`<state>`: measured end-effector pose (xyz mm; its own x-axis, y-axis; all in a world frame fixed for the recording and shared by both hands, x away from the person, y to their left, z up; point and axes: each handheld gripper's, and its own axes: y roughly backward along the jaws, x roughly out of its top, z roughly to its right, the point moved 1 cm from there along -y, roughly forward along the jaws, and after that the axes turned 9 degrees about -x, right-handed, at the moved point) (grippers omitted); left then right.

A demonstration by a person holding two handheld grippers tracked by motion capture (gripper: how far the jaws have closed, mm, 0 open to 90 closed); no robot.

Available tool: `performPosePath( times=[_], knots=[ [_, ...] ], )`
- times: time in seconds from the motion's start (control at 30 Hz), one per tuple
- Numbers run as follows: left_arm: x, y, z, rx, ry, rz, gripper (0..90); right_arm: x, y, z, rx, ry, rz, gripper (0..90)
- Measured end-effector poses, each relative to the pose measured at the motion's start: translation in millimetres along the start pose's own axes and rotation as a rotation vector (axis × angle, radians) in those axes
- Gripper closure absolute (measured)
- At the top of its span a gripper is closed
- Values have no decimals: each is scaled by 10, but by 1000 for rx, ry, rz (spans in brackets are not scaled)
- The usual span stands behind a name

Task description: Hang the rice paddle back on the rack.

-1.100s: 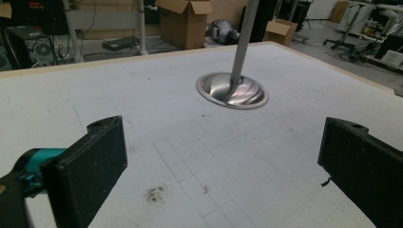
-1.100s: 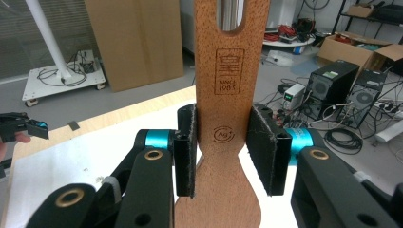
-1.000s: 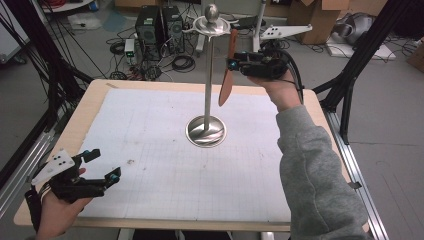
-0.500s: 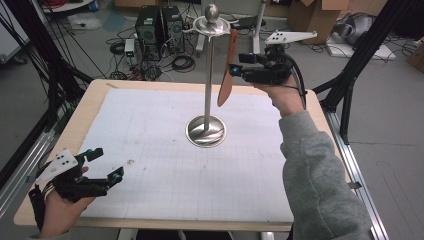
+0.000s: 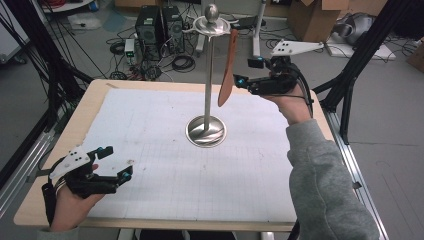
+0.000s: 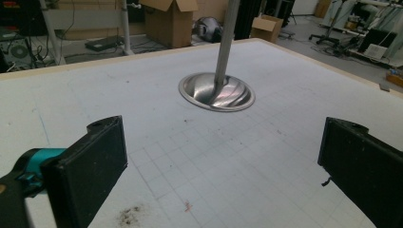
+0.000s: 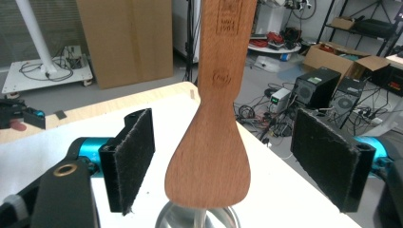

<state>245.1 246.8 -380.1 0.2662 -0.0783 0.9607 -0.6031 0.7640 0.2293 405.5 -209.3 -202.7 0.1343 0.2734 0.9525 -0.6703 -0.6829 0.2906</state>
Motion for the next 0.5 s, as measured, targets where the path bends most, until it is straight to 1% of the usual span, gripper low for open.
performPosePath(
  times=[0.2,0.3,0.37,0.5],
  knots=[
    [16,-47,1,-10,-4,-2,27,-90,45,-13,9,-13,-8,176],
    [22,-75,2,-16,-5,-3,27,-161,39,-22,5,-16,-19,140],
    [23,-93,3,-19,-3,-4,27,-204,47,-24,-5,-26,-22,117],
    [20,-134,2,-24,-6,-10,27,-273,86,-24,-11,-35,-5,108]
  ],
)
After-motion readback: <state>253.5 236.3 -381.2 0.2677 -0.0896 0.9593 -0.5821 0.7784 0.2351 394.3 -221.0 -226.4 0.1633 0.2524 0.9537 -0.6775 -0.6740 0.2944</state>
